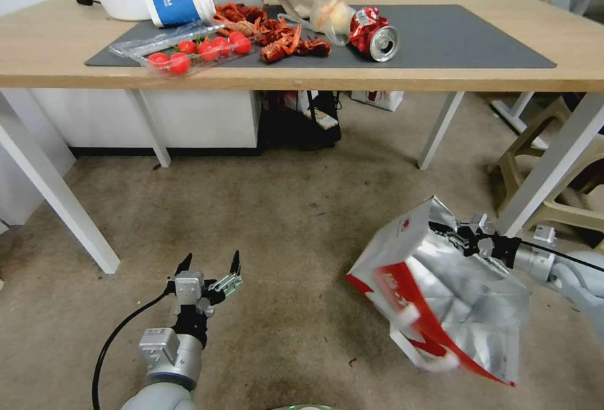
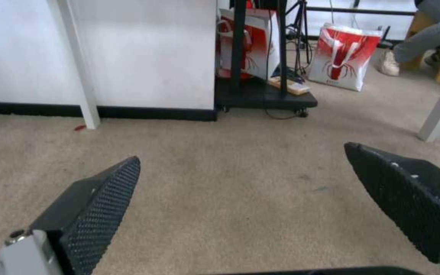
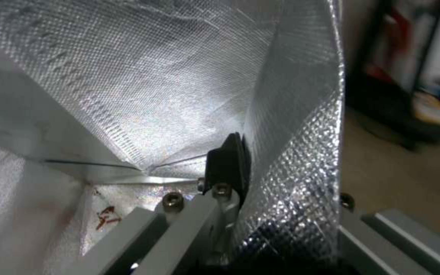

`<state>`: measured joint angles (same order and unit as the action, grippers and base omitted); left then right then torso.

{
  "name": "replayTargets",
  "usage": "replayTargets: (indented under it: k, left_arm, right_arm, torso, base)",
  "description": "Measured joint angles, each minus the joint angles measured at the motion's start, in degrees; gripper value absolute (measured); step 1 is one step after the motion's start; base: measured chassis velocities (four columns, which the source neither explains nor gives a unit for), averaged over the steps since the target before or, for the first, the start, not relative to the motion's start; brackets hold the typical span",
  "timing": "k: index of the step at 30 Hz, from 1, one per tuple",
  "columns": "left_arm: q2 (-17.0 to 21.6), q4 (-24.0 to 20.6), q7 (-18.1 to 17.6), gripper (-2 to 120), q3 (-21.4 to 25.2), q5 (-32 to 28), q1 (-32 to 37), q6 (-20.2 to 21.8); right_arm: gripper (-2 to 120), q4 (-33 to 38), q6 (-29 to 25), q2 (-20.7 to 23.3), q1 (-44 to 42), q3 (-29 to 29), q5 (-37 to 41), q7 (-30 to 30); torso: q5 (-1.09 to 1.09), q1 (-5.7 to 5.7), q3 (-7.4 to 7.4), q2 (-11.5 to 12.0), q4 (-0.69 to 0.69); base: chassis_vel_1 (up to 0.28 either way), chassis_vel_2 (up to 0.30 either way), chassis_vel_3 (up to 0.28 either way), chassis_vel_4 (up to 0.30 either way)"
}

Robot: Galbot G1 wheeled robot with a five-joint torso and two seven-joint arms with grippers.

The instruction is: Pick up the food delivery bag from the floor and place it on the table.

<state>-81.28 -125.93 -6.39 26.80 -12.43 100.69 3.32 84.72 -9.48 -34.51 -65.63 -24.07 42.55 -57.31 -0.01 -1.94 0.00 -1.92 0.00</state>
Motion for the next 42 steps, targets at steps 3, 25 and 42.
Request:
replayTargets:
  k: [3,25,42]
  left_arm:
    - [-0.12,-0.73,-0.77,100,-0.15,0.14,0.08,0.69]
    - [0.5,-3.01,-1.61,100,-0.48,0.5,0.91,3.08]
    - [0.03,-3.3,-3.03,100,-1.02,2.18,1.46,3.42]
  right_arm:
    - [0,3.2,0.98,0.51,-2.37,-1.83,4.75,-4.01]
    - [0,11.48,7.87,1.71,-7.61,-5.89,23.38,-19.85]
    - [0,10.38,7.66,0.71,-7.51,-6.19,23.0,-22.7]
  torso:
    - [0.0,0.0,0.0,0.0,0.0]
    - [0.0,0.0,0.0,0.0,0.0]
    - [0.01,0.0,0.0,0.0,0.01]
  base:
    - [0.0,0.0,0.0,0.0]
    - [0.0,0.0,0.0,0.0]
    - [0.0,0.0,0.0,0.0]
